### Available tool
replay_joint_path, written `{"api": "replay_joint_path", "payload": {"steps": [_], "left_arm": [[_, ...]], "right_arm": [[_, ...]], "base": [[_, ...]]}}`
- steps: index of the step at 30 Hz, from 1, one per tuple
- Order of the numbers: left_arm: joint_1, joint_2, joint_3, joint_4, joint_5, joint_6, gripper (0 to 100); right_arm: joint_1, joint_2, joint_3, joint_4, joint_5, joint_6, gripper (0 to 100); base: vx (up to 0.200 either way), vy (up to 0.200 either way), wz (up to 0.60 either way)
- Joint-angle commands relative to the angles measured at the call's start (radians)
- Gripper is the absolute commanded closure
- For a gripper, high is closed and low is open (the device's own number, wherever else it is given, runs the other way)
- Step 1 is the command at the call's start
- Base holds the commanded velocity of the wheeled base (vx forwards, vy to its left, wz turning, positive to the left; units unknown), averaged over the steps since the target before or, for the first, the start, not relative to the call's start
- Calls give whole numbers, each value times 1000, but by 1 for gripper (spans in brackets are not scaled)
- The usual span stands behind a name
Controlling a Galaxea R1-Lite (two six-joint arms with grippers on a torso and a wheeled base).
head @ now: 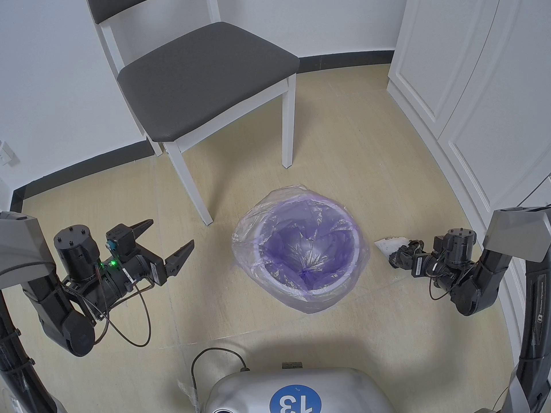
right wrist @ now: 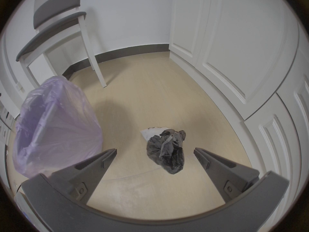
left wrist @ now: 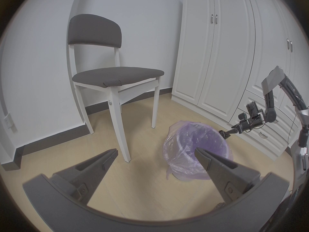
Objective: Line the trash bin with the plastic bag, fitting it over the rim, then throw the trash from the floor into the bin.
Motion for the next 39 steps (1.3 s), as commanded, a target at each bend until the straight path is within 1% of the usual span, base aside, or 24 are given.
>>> {"api": "replay_joint_path", "payload": {"steps": [1, 12, 17, 25, 26, 34, 36, 39], "left_arm": [[0, -5, 1, -18, 0, 0, 0], [-2, -10, 3, -18, 0, 2, 0], [-8, -10, 3, -18, 0, 2, 0], [-19, -11, 19, -18, -1, 2, 0], [-23, -14, 19, -18, -1, 2, 0], [-25, -20, 21, -18, -1, 2, 0], [-28, -22, 22, -18, -1, 2, 0], [-31, -25, 22, -18, 0, 2, 0]], "right_arm": [[-14, 56, -26, -6, 0, 1, 0], [-29, 156, -90, -55, -2, 3, 0], [-34, 204, -135, -83, -8, 24, 0], [-34, 260, -185, -129, -11, 31, 0], [-35, 262, -185, -136, -9, 32, 100], [-34, 270, -188, -158, -11, 41, 100], [-34, 277, -185, -185, -11, 24, 100], [-34, 290, -182, -227, -8, 21, 100]], "base": [[0, 0, 0], [0, 0, 0], [0, 0, 0], [0, 0, 0], [0, 0, 0], [0, 0, 0], [0, 0, 0], [0, 0, 0]]}}
